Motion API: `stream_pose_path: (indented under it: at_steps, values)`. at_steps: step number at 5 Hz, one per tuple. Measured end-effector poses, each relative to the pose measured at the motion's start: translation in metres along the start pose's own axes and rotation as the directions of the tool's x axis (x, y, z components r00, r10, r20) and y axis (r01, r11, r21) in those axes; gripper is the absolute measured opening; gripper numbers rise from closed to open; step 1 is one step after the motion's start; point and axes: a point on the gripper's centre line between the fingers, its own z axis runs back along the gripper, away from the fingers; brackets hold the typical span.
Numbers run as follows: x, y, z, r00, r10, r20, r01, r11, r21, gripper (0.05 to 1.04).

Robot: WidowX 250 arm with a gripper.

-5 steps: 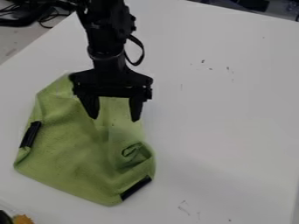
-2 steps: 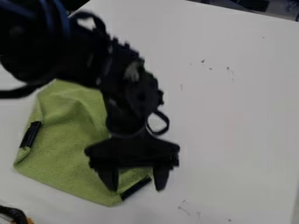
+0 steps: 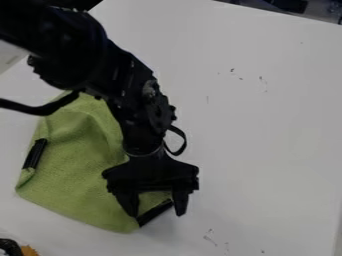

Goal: Unfold the cloth from left to right

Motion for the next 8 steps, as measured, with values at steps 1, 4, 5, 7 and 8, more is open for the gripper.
stream_pose_path:
  at_steps: [1, 4, 5, 7, 8]
  values:
    - [0.013, 0.005, -0.006, 1.0, -0.011, -0.019, 0.011, 1.0, 0.008, 0.948]
    - [0.017, 0.006, -0.009, 1.0, -0.022, -0.006, 0.023, 1.0, 0.005, 0.329]
    - [-0.009, -0.001, -0.004, 1.0, 0.02, -0.02, -0.019, 0.999, 0.028, 0.215]
    - [-0.059, -0.024, -0.005, 0.99, 0.143, 0.002, -0.143, 0.99, 0.015, 0.081]
    - [-0.059, -0.029, -0.008, 0.989, 0.144, 0.022, -0.145, 0.99, 0.002, 0.11]
